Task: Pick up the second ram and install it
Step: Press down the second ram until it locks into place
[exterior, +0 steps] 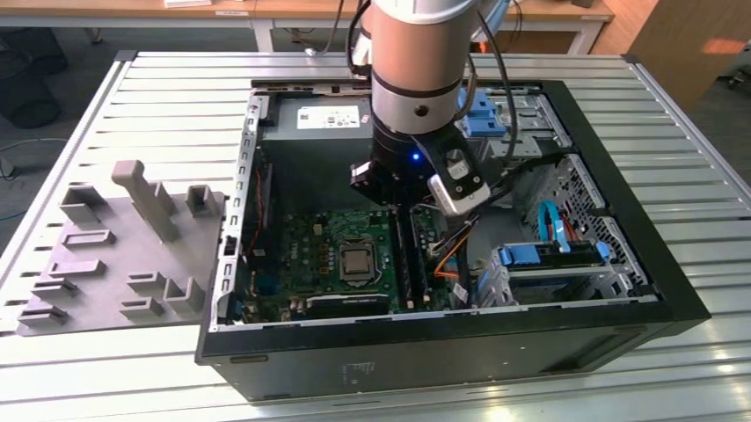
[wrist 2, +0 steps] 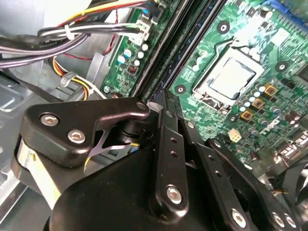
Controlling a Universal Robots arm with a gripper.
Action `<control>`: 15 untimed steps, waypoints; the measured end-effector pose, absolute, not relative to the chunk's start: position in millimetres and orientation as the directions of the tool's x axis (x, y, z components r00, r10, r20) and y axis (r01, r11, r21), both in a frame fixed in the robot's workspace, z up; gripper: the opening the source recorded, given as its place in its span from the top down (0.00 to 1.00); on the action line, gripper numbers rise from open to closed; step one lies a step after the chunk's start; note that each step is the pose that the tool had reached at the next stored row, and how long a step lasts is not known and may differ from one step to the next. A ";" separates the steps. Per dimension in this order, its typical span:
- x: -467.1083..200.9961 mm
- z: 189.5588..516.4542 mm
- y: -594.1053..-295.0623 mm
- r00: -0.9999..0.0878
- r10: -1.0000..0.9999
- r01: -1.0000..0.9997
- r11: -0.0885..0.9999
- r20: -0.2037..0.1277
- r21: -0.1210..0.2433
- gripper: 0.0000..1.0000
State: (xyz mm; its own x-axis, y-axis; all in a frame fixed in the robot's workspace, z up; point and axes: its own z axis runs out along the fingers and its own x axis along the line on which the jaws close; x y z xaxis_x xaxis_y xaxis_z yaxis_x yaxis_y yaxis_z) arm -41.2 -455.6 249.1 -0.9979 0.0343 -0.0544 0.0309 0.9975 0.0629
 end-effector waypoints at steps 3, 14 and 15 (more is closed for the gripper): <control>-41.1 245.9 -454.9 -0.998 0.034 0.031 0.998 -0.055 0.063 0.89; -41.2 234.3 -441.5 -0.998 0.034 0.031 0.998 -0.055 0.063 0.89; -41.1 233.7 -440.7 -0.998 0.034 0.031 0.998 -0.055 0.063 0.89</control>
